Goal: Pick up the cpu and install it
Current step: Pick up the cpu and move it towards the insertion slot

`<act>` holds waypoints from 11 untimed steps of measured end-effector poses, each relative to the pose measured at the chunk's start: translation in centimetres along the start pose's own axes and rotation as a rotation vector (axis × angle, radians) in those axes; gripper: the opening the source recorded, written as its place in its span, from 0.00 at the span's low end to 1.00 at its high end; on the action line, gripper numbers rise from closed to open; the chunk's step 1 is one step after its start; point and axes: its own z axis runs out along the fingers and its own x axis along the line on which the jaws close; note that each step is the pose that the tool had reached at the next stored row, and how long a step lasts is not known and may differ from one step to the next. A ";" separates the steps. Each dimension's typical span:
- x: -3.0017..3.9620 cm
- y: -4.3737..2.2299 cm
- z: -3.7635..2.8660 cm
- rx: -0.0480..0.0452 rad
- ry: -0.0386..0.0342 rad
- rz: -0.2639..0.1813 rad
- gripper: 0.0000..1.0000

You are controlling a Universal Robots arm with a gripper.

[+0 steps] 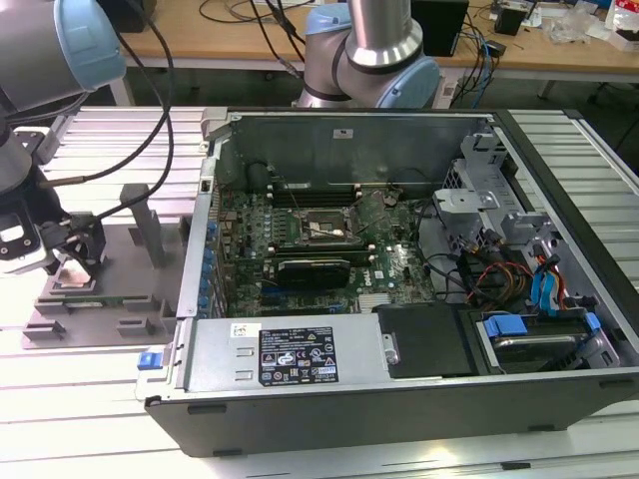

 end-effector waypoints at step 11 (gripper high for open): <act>0.02 0.04 0.39 0.0113 0.0021 -0.058 0.60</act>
